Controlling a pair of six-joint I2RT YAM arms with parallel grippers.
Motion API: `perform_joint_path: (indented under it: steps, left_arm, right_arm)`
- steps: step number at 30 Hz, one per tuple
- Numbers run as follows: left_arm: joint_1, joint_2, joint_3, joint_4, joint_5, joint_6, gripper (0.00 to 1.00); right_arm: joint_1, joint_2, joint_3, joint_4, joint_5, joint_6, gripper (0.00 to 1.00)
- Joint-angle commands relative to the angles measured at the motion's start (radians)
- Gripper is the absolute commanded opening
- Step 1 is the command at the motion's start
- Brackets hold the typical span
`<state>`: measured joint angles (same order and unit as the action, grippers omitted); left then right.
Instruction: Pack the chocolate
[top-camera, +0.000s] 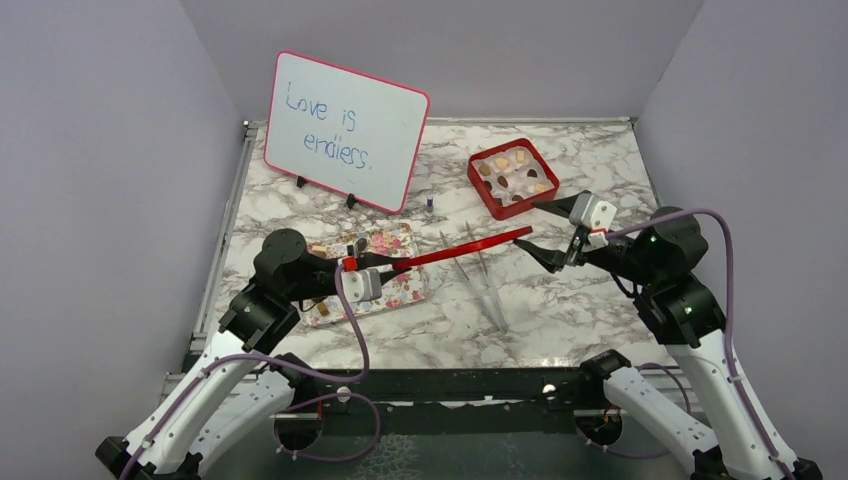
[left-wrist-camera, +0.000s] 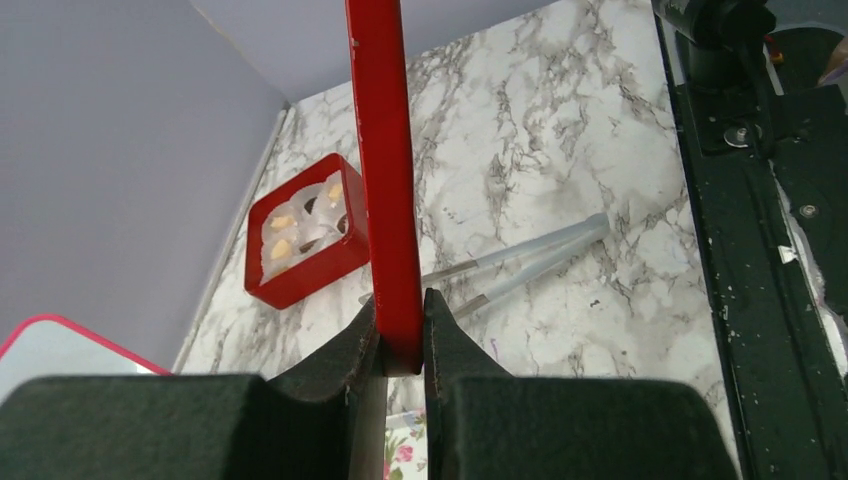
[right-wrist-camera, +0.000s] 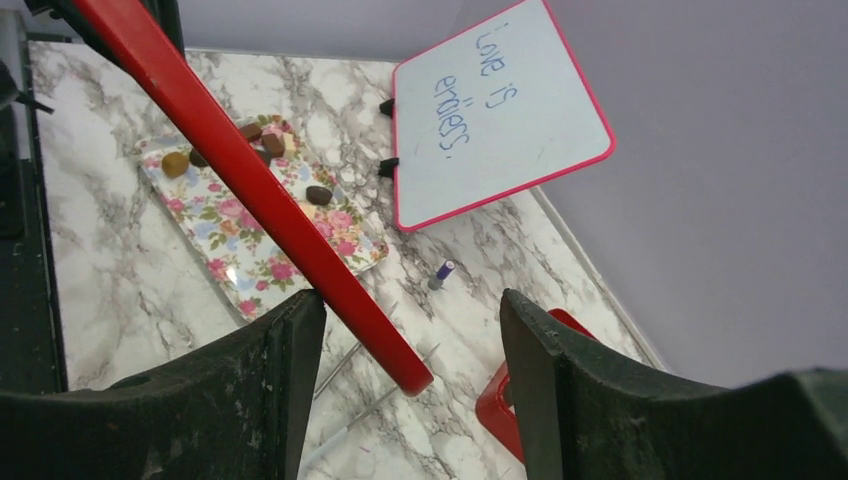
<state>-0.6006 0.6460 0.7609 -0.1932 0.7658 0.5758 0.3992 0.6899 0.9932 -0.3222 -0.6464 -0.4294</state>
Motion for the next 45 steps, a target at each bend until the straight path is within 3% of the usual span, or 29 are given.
perform_joint_path:
  steps: [1,18,20,23,26,29,31,33,37,45]
  left_arm:
    - [0.002,-0.014,0.021,-0.035,0.084,0.007,0.0]
    - [0.002,0.003,0.036,-0.036,0.095,0.039,0.0]
    - [0.002,0.001,0.036,-0.03,0.096,0.038,0.0]
    - [0.002,0.002,0.028,-0.011,0.083,0.029,0.0]
    - [0.002,-0.007,0.005,0.059,0.0,-0.024,0.17]
    - [0.002,-0.042,-0.04,0.218,-0.174,-0.153,0.52]
    - [0.002,-0.062,-0.068,0.306,-0.272,-0.2,0.68]
    - [0.002,-0.063,-0.076,0.355,-0.335,-0.229,0.78]
    - [0.002,0.005,-0.031,0.384,-0.435,-0.318,0.85]
    - [0.002,0.227,0.106,0.356,-0.673,-0.546,0.86]
  right_arm:
    - [0.004,0.041,0.066,-0.098,-0.024,-0.071,0.65]
    - [0.004,0.077,0.051,-0.323,-0.102,-0.171,0.54]
    - [0.004,0.082,0.041,-0.317,-0.093,-0.169,0.48]
    - [0.004,0.074,0.029,-0.271,-0.085,-0.143,0.26]
    - [0.004,0.047,-0.001,-0.161,-0.123,-0.057,0.12]
    - [0.004,0.036,-0.007,-0.058,-0.125,0.113,0.03]
    - [0.004,0.049,-0.007,-0.033,-0.101,0.198,0.01]
    - [0.004,0.063,-0.025,0.002,-0.064,0.293,0.01]
    - [0.004,0.084,-0.067,0.088,0.132,0.513,0.01]
    - [0.004,0.153,-0.097,0.216,0.403,0.863,0.01]
